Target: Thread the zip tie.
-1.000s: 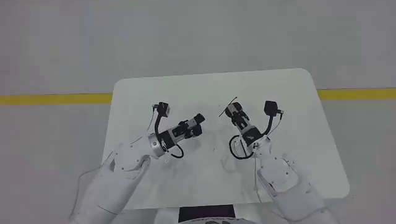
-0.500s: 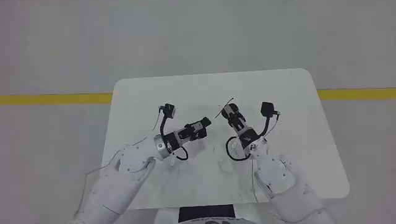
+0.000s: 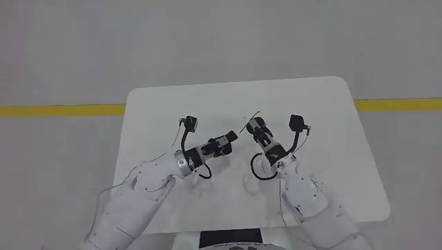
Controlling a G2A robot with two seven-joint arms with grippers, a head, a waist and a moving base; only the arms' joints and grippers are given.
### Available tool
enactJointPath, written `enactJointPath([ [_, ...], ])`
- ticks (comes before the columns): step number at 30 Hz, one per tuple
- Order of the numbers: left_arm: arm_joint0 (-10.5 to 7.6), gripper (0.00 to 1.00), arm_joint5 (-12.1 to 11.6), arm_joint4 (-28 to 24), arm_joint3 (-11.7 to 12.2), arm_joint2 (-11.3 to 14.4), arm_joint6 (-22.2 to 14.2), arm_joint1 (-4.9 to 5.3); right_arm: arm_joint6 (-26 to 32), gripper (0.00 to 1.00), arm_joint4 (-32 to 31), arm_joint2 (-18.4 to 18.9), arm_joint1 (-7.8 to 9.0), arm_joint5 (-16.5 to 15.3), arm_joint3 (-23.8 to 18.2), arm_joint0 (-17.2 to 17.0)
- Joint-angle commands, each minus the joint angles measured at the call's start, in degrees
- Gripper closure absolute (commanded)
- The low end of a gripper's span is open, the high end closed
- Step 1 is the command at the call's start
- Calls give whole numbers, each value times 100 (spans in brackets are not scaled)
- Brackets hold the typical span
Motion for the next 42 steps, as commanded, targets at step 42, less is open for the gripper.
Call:
enactJointPath([
  [42, -94, 0, -234, 97, 107, 98, 45, 36, -355, 100, 100, -323, -166, -113, -14, -157],
])
